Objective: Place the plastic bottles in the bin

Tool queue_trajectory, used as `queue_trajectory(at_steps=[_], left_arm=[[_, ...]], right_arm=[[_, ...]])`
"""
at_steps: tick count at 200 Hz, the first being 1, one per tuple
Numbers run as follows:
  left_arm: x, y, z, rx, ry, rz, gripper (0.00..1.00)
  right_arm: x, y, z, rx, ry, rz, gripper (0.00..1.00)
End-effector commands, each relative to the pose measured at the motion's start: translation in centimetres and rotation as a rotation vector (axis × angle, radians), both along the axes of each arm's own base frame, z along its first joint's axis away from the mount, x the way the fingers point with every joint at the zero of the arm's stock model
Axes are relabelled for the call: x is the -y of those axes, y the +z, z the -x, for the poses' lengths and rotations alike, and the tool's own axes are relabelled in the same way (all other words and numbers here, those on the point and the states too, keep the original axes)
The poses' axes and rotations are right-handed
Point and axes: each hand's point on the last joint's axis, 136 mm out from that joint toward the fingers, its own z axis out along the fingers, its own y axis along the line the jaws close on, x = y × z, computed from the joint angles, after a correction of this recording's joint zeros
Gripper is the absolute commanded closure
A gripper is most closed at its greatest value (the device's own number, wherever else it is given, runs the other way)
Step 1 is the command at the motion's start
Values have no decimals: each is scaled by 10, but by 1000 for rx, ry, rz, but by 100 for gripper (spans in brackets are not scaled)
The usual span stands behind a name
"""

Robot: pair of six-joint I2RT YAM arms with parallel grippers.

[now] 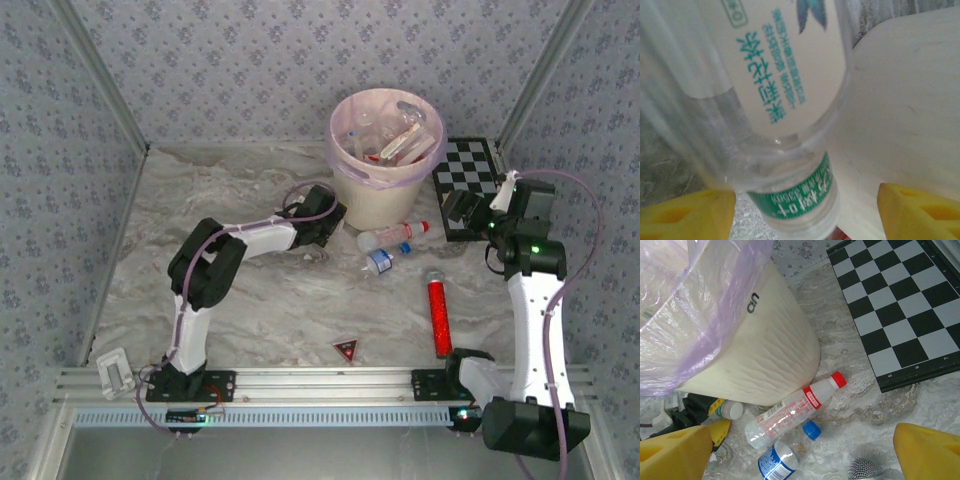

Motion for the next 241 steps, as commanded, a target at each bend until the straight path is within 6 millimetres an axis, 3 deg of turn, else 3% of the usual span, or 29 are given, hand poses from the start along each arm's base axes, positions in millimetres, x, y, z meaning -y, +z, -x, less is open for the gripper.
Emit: queue_trajectory(at_steps=[1,29,56,99,113,133,149,153,157,193,223,241], left_arm=[[7,-5,-7,-20,26,47,31],[0,-13,-3,-37,47,50,45],[-13,-9,1,-29,71,35,59],[-45,26,7,61,70,-49,70],[-56,43,11,122,26,-106,75],[-65,69,19,231,-106,-198,90],[-75,83,32,286,-201,-282,97],[-78,87,36,302,-226,-307,98],[-82,91,39,320,-246,-329,98],[-86,129,81,585,-586,-537,100],[-86,133,129,676,-892,-625,100],[-83,141,154,768,-999,-603,100]], right_arm=[[-2,4,9,2,4,-17,5],[-1,7,11,12,-4,-17,5],[0,11,10,24,-11,-17,5],[-12,28,8,76,41,-69,6],[-32,44,6,148,143,-133,6],[-72,76,10,269,345,-208,8],[-101,92,17,311,475,-177,8],[-108,88,18,299,500,-167,8],[-115,100,20,321,528,-148,8],[-176,95,15,200,742,-82,15],[-236,95,20,151,1003,-144,16],[-261,89,19,122,1089,-125,13]])
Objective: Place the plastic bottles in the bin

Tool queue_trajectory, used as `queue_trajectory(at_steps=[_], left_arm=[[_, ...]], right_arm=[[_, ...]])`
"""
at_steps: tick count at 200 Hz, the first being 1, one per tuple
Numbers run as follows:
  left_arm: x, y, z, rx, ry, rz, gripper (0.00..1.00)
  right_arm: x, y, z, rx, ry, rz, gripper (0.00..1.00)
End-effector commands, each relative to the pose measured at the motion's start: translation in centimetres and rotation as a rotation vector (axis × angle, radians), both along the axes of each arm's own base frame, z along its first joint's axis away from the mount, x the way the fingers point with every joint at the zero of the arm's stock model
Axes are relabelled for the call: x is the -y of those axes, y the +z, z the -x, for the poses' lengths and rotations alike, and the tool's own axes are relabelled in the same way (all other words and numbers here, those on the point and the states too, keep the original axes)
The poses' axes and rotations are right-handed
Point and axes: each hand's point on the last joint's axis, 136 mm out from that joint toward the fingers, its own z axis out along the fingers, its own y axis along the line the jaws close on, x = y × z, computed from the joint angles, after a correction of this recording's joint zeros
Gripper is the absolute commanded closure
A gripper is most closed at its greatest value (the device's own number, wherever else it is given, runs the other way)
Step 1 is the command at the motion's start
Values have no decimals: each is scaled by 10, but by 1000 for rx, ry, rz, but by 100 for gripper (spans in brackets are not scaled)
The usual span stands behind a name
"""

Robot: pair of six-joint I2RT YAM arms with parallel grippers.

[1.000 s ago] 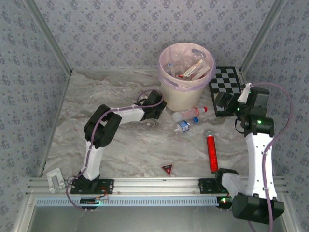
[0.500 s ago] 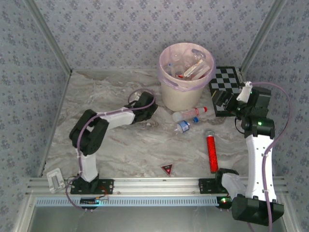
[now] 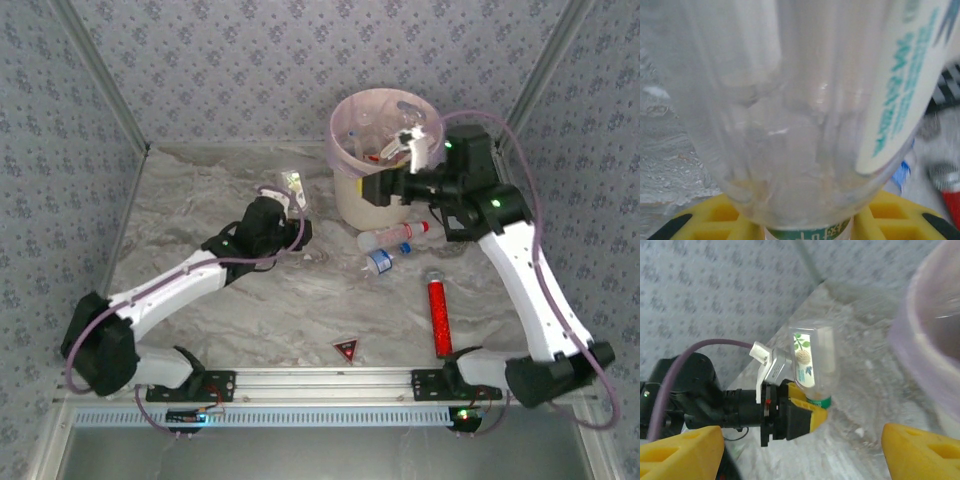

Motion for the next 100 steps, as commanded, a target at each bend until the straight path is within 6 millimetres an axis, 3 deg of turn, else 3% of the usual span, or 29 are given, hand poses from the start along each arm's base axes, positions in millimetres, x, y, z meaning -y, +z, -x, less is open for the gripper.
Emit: queue_trajectory(at_steps=[1,28,70,100], left_arm=[[3,0,41,99,-285,-124,100],[1,20,59,176,-354,-70,100],[11,33,76,213,-474,-25,100],[18,37,84,214,-527,5,100]], right_arm=[[-32,-9,14,-27,171,41,12],[-59,-25,12,-30,238,155,0],[-83,-47,8,-90,322,193,0],[-92,-49,15,-112,402,146,5]])
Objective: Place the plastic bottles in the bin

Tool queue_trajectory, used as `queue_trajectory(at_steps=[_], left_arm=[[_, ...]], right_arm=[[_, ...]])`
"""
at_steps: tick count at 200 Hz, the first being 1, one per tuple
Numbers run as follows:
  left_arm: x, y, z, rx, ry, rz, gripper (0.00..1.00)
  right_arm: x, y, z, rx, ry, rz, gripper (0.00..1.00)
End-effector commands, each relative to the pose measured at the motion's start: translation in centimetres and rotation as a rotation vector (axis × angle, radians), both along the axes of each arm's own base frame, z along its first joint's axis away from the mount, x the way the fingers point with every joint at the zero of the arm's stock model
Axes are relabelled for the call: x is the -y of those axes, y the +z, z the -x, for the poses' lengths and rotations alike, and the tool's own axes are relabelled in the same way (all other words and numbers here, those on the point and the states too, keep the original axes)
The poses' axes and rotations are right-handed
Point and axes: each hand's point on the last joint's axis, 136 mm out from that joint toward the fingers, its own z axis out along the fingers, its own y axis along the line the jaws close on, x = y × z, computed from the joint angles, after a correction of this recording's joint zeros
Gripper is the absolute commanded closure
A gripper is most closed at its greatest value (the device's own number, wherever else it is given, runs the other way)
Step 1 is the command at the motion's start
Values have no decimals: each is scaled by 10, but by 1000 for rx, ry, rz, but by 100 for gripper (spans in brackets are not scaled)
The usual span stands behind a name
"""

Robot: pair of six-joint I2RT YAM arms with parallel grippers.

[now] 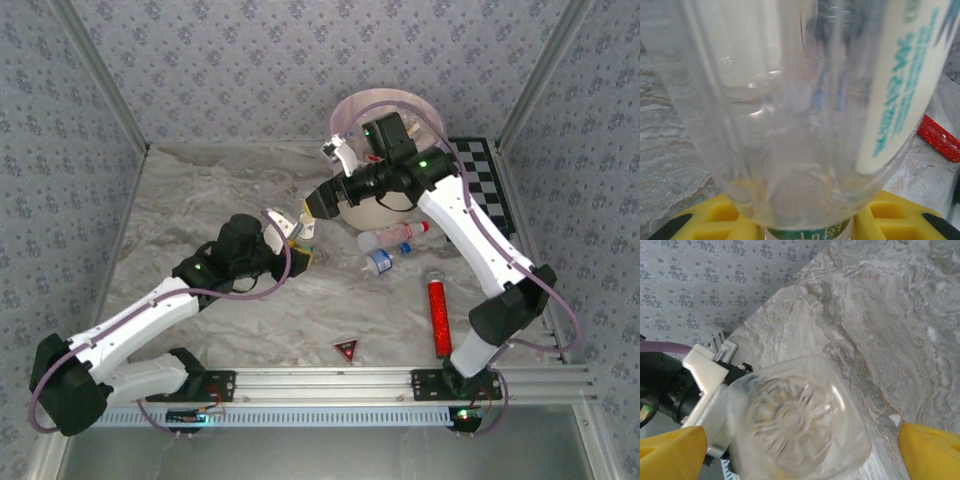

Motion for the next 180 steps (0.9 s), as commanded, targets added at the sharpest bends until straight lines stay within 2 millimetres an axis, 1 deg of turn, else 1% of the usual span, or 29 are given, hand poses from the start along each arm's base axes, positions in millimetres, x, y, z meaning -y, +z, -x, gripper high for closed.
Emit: queue_trajectory(at_steps=[1,25,44,54,58,63,68,77,78,83,84,87,94,99,109,119,137,149,157,170,180], left_arm=[[10,14,11,37,-101,40,100],[8,17,11,51,-95,40,100],[7,16,9,55,-89,37,100],[6,15,6,54,-67,31,100],[5,15,4,53,-54,29,96],[3,14,2,52,-36,25,90],[1,14,0,49,-20,23,80],[-2,14,-3,51,7,17,55],[-2,15,-3,52,9,17,54],[-4,15,-3,54,17,17,35],[-4,16,-4,55,19,17,33],[-5,16,-4,56,23,17,24],[-8,18,-5,61,42,14,8],[-10,18,-7,63,56,12,2],[-14,20,-9,68,83,17,1],[-18,21,-10,68,111,23,1],[-25,18,-13,55,156,30,1],[-29,15,-14,39,188,25,1],[-32,13,-14,28,203,20,1],[-34,10,-14,12,213,15,1],[-35,9,-13,5,220,16,1]], right_arm=[[-5,4,13,-30,90,-32,5],[-6,9,14,-60,124,-83,21],[-5,7,12,-69,124,-82,36],[-3,9,11,-63,118,-83,39],[-1,11,11,-61,114,-86,41],[0,13,10,-57,109,-90,44],[1,17,9,-47,105,-95,46],[6,25,6,-26,87,-100,49],[6,26,5,-22,84,-100,50],[9,31,2,-5,68,-102,51],[11,33,1,-1,64,-102,51],[13,37,-1,12,53,-104,52],[20,45,-7,42,24,-103,54],[26,52,-10,66,2,-104,55],[40,70,-22,127,-67,-111,57],[60,87,-40,215,-178,-89,58],[96,118,-66,378,-408,-36,68],[120,147,-77,471,-542,-58,68],[140,164,-85,526,-648,-64,70],[172,185,-96,601,-802,-65,76],[190,199,-101,655,-878,-70,80]])
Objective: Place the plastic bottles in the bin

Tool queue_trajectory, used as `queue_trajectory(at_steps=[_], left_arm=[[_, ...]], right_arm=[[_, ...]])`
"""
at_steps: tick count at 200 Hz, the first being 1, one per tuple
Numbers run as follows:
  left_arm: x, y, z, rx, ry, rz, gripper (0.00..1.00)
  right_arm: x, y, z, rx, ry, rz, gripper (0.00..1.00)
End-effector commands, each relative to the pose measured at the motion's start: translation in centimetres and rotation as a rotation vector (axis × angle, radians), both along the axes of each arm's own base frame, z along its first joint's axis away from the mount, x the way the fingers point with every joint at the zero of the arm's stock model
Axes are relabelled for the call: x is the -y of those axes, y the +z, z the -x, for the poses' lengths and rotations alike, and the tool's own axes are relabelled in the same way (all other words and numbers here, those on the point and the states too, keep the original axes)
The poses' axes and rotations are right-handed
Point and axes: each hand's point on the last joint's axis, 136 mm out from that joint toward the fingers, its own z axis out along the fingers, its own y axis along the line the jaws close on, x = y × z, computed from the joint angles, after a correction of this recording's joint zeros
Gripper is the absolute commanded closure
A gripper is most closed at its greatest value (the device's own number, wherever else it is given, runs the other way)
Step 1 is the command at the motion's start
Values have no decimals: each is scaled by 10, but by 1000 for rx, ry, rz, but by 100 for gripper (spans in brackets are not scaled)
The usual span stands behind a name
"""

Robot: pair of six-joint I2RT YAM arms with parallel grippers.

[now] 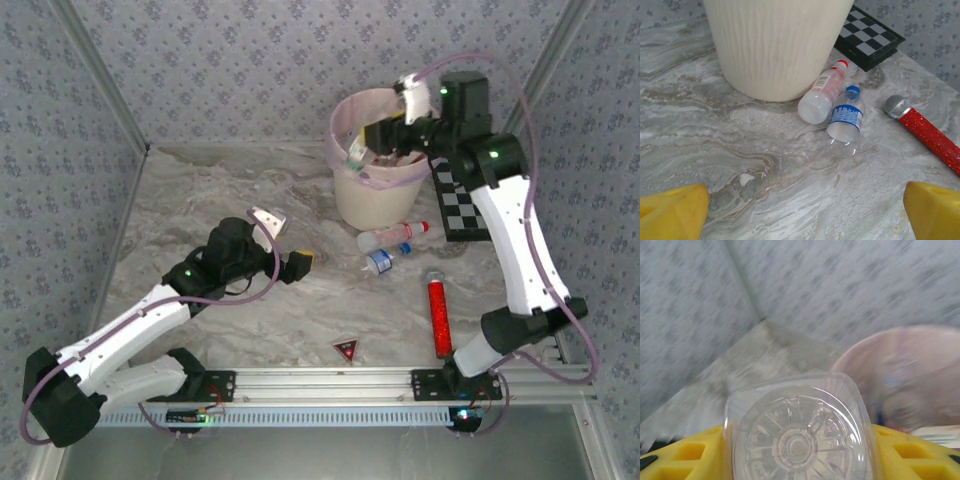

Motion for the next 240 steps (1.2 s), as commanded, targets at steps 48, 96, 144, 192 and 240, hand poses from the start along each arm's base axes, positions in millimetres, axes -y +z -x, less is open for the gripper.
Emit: queue_trajectory(at_steps=[48,96,144,192,240], left_arm=[[-17,-6,-4,-42,111,14,1],[-21,-22,-11,-93,176,4,1],[-18,-37,-10,-152,196,28,2],[-18,-42,-12,-158,204,23,2],[-14,-41,-16,-162,197,8,2]], right_arm=[[108,74,-71,288,-557,49,81],[82,29,-133,182,-504,98,83],[61,-49,-181,41,-465,150,83],[46,-124,-198,-156,-397,156,83],[18,-182,-190,-375,-271,75,83]])
